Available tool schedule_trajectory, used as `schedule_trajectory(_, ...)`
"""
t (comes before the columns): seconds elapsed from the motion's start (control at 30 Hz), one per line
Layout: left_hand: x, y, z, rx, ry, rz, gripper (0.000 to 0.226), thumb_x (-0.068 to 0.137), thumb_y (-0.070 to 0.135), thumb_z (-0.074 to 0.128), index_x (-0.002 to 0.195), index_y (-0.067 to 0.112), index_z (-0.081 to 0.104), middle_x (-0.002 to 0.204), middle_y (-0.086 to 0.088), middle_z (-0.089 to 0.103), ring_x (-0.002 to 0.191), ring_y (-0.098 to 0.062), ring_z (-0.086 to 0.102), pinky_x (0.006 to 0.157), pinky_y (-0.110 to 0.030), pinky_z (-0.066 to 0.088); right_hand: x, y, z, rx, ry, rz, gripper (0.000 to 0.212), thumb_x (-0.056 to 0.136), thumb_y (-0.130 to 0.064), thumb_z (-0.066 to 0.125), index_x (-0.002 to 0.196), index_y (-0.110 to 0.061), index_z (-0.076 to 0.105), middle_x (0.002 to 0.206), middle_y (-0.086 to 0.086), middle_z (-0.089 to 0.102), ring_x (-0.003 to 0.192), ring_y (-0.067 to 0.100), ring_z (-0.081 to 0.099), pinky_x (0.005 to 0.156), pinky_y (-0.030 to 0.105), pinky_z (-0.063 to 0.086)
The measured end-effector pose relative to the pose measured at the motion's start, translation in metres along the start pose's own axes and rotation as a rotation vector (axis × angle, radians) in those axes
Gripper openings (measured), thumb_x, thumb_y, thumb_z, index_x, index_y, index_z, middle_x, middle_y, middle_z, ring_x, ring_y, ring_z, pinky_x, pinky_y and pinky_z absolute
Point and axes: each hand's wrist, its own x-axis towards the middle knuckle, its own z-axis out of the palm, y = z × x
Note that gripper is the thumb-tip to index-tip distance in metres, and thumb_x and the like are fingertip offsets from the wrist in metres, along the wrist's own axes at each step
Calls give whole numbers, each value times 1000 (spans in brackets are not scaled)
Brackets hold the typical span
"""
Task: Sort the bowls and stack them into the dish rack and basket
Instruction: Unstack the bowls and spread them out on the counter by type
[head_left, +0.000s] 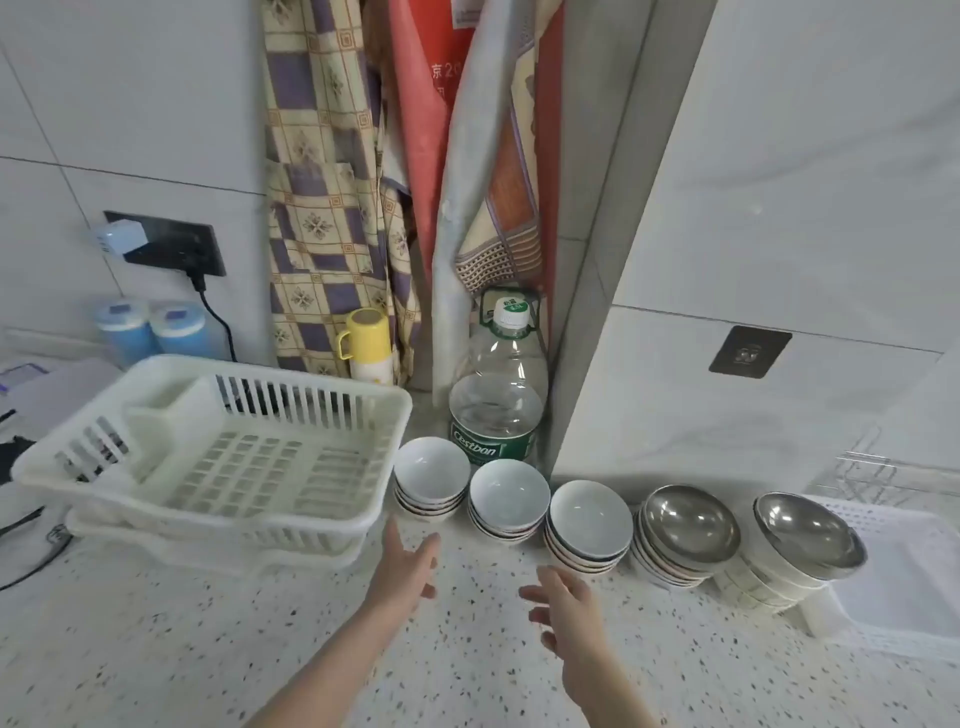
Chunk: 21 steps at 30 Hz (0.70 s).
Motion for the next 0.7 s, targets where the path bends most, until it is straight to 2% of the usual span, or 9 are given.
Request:
schedule_trajectory(0.17, 34, 16, -7, -104, -10, -36, 79, 99, 42, 50, 154, 38, -6, 102, -6, 66, 64, -20, 62, 57, -27, 42, 20, -19, 38, 3, 36, 39, 39, 97, -36, 53, 130, -15, 49, 85, 3, 75, 61, 15, 53, 51, 24, 33)
schedule_trajectory(0.27, 45, 19, -7, -151, -19, -71, 66, 99, 44, 50, 151, 36, 10, 106, -6, 66, 62, -21, 62, 59, -28, 44, 30, -26, 54, 5, 79, 59, 41, 97, -35, 50, 130, -12, 43, 88, 4, 74, 62, 16, 53, 54, 26, 33)
schedule_trajectory(0.33, 52, 20, -8, -205, 3, -72, 43, 99, 44, 50, 134, 36, 27, 103, -7, 68, 52, -18, 61, 56, -28, 43, 36, -29, 61, 7, 107, 64, 34, 98, -32, 48, 126, -13, 45, 89, 5, 73, 62, 16, 53, 55, 27, 33)
schedule_trajectory(0.4, 56, 20, -8, -219, 27, -53, 29, 99, 46, 50, 119, 36, 31, 99, -5, 71, 44, -16, 59, 49, -25, 41, 42, -31, 66, 23, 137, 61, 31, 99, -31, 46, 124, -13, 47, 89, 7, 73, 61, 17, 53, 53, 27, 32)
schedule_trajectory(0.47, 61, 19, -8, -217, 44, -24, 20, 99, 46, 50, 112, 39, 36, 92, -4, 73, 41, -15, 59, 42, -21, 37, 49, -31, 70, 27, 164, 62, 31, 100, -29, 43, 122, -10, 50, 87, 8, 73, 61, 18, 55, 53, 29, 32)
schedule_trajectory(0.53, 66, 20, -8, -237, 55, 5, 5, 100, 42, 50, 99, 42, 45, 85, -2, 74, 41, -15, 57, 42, -22, 36, 55, -30, 74, 11, 185, 53, 32, 100, -27, 40, 121, -7, 53, 84, 8, 72, 62, 19, 57, 53, 29, 33)
schedule_trajectory(0.6, 70, 20, -8, -245, 55, 40, 15, 101, 32, 51, 90, 42, 48, 79, 1, 73, 44, -14, 55, 47, -24, 38, 60, -28, 77, -4, 216, 41, 31, 100, -24, 39, 118, -4, 55, 81, 9, 72, 59, 19, 57, 52, 28, 34)
schedule_trajectory(0.7, 75, 23, -7, -280, 65, 52, 25, 100, 20, 51, 88, 42, 49, 65, 7, 72, 48, -17, 53, 47, -25, 38, 66, -29, 81, -16, 284, 32, 26, 97, -14, 39, 112, -2, 57, 79, 12, 72, 54, 17, 57, 51, 26, 36)
